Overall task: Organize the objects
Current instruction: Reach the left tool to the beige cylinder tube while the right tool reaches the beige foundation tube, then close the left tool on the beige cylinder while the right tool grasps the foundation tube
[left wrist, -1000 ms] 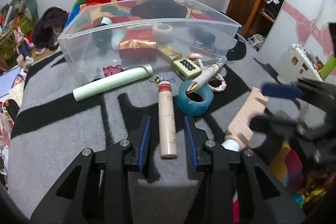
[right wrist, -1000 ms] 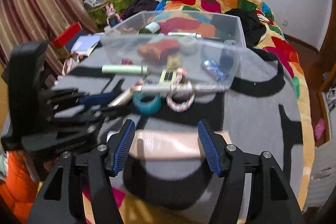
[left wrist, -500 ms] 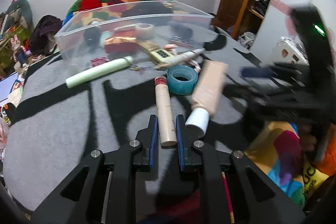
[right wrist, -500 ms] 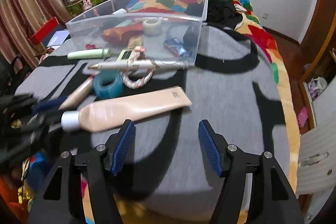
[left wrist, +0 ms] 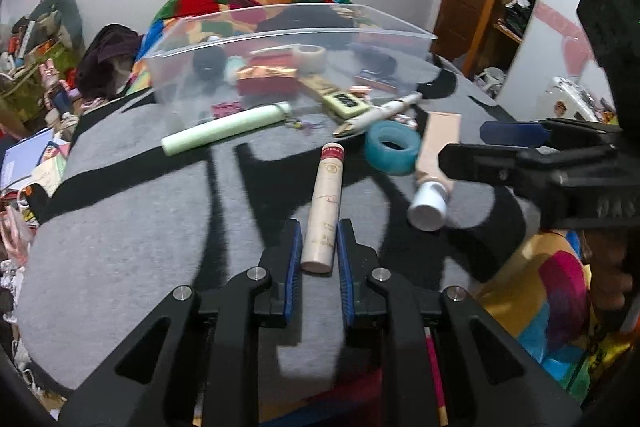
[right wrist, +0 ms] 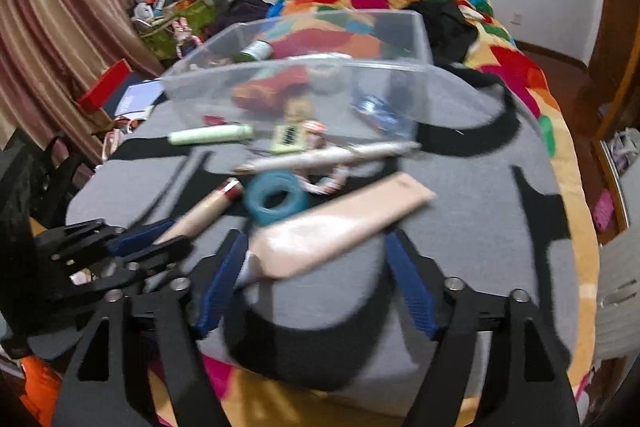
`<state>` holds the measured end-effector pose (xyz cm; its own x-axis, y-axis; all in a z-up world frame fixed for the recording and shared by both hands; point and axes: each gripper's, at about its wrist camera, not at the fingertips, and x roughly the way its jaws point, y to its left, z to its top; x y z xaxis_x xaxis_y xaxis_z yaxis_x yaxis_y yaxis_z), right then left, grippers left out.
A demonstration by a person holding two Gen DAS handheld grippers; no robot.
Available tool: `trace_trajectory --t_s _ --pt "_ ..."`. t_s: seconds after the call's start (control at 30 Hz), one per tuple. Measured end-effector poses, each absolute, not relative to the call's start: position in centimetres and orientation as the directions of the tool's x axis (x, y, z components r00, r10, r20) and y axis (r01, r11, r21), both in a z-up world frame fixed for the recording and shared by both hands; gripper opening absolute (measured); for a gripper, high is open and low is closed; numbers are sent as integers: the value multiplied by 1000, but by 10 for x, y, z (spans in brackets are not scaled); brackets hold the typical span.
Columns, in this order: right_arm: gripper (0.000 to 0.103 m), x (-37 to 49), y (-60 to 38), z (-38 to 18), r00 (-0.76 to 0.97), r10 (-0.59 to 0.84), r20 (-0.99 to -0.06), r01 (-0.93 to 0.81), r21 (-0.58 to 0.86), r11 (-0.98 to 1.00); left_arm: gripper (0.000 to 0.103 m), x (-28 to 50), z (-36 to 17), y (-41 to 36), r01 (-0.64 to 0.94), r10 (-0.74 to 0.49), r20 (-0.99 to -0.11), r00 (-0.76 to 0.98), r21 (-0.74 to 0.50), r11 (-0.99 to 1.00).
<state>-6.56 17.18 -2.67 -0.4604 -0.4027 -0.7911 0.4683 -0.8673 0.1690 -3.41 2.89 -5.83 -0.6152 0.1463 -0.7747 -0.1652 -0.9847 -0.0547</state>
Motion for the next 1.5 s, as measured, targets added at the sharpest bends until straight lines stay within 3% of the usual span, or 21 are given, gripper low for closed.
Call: trace_trajectory --t_s 0.2,0.37,0.6,0.7,0.77,0.83,1.1,1.5 --pt "77 -68 152 -44 -486 -302 -820 421 83 -903 18 -27 -57 27 -157 116 -774 -622 -22 -987" --pt "76 -67 186 -53 -464 -307 -831 375 130 -918 33 -32 -58 29 -164 120 -771 -625 -21 -986" --pt "52 -53 211 -49 -484 -304 -821 388 110 -915 36 -51 -64 34 -177 141 -759 -636 -34 -984" --pt "42 -47 217 -48 -490 -312 -814 393 113 -912 28 -51 -65 34 -171 149 -745 -650 -48 -984" --pt "34 -44 221 -48 -492 -325 -808 396 125 -910 14 -49 -65 34 -166 147 -740 -656 -48 -985" --pt "24 -43 226 -47 -493 -336 -803 392 141 -909 14 -46 -64 32 -159 154 -739 -656 -64 -985" --pt "22 -40 232 -33 -553 -318 -770 373 113 -921 14 -36 -50 27 -133 149 -716 -682 -78 -988" --pt "21 -34 250 27 -662 -353 -661 369 122 -921 14 -31 4 16 -113 151 -616 -773 -101 -988"
